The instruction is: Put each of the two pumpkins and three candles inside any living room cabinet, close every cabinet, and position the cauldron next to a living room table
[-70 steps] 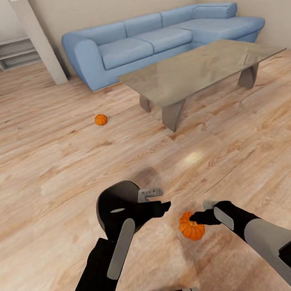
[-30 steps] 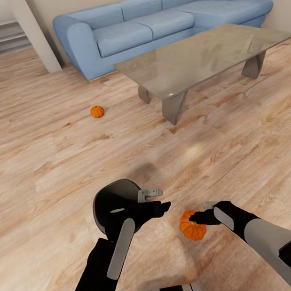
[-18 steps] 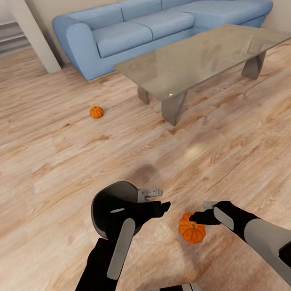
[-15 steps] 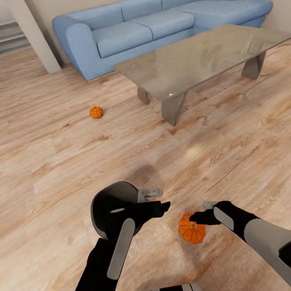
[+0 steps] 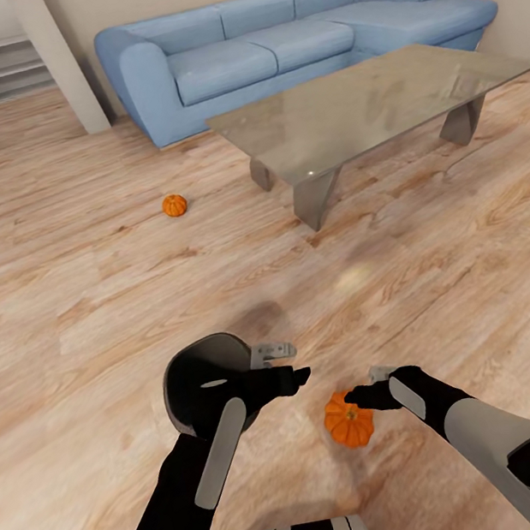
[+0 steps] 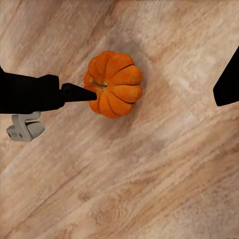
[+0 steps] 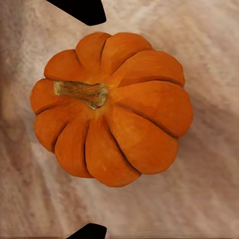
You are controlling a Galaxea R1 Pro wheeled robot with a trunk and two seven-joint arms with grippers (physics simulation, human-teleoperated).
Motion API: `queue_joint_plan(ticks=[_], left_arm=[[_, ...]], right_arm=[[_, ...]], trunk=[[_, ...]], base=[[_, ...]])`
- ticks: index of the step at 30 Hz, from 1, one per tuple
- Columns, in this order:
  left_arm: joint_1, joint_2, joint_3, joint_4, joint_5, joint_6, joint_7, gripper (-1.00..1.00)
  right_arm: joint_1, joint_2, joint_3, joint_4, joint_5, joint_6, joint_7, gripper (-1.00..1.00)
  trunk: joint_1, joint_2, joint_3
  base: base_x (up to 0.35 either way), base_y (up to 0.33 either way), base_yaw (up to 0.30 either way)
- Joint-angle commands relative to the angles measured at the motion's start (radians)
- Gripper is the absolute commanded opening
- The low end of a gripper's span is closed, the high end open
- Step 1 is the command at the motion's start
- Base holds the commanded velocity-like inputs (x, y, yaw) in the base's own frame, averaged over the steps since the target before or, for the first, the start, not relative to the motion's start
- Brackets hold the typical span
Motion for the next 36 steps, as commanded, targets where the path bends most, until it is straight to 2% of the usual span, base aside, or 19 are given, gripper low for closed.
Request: queue_joint_plan(ticks=[1, 14, 36], left_arm=[[-0.001, 0.000, 0.000, -0.001, 0.011, 0.003, 0.010, 1.00], [-0.001, 0.000, -0.001, -0.001, 0.011, 0.003, 0.011, 1.00], [-0.001, 0.000, -0.003, -0.001, 0.012, 0.004, 0.009, 1.00]], right_arm=[[0.000, -0.001, 0.003, -0.001, 0.003, 0.004, 0.004, 1.00], [0.000, -0.001, 0.003, -0.001, 0.004, 0.004, 0.004, 1.00], [0.000, -0.001, 0.005, -0.001, 0.004, 0.004, 0.005, 1.00]], trunk=[[0.000, 0.000, -0.001], [0.000, 0.000, -0.001], [0.010, -0.005, -0.086]], base=[[0.076, -0.061, 0.000], [0.009, -0.007, 0.000], [0.000, 0.000, 0.000]])
